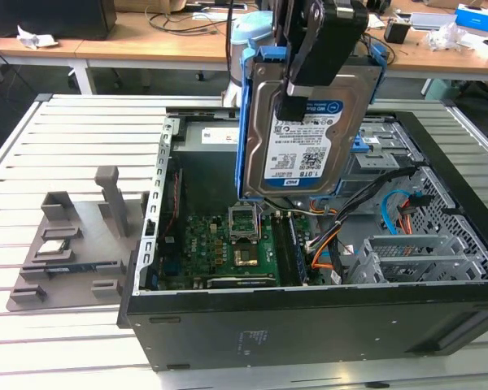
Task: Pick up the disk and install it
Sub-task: 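Pick up the disk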
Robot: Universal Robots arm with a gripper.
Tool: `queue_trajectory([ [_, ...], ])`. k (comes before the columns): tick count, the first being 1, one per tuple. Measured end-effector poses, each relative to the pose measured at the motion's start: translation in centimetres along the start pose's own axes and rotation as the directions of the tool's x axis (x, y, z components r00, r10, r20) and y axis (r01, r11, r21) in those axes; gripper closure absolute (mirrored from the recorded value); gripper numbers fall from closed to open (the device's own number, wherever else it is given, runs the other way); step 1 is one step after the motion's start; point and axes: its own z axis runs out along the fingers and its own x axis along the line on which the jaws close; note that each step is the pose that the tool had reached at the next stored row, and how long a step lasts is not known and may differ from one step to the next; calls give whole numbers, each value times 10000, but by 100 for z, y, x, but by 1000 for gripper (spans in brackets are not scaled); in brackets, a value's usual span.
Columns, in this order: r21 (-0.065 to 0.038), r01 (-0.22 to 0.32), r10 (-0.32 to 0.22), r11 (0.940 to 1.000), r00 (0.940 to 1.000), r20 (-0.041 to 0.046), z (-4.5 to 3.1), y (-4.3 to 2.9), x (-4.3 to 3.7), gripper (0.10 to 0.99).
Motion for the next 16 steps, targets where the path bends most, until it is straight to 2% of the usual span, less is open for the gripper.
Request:
queue_trajectory([
  [8,0,-1,1,10000,10000,0,6,6,252,722],
  [9,0,0,0,10000,10000,0,7,7,304,722],
  [10,1,3,-3,10000,10000,53,8,8,350,722],
  [11,5,12,-12,10000,9998,211,7,8,386,722],
  [12,10,23,-24,10000,9991,427,8,9,427,722],
  [13,11,25,-25,10000,9989,475,7,10,446,722],
  [16,11,-268,267,9996,9986,467,12,10,465,722],
])
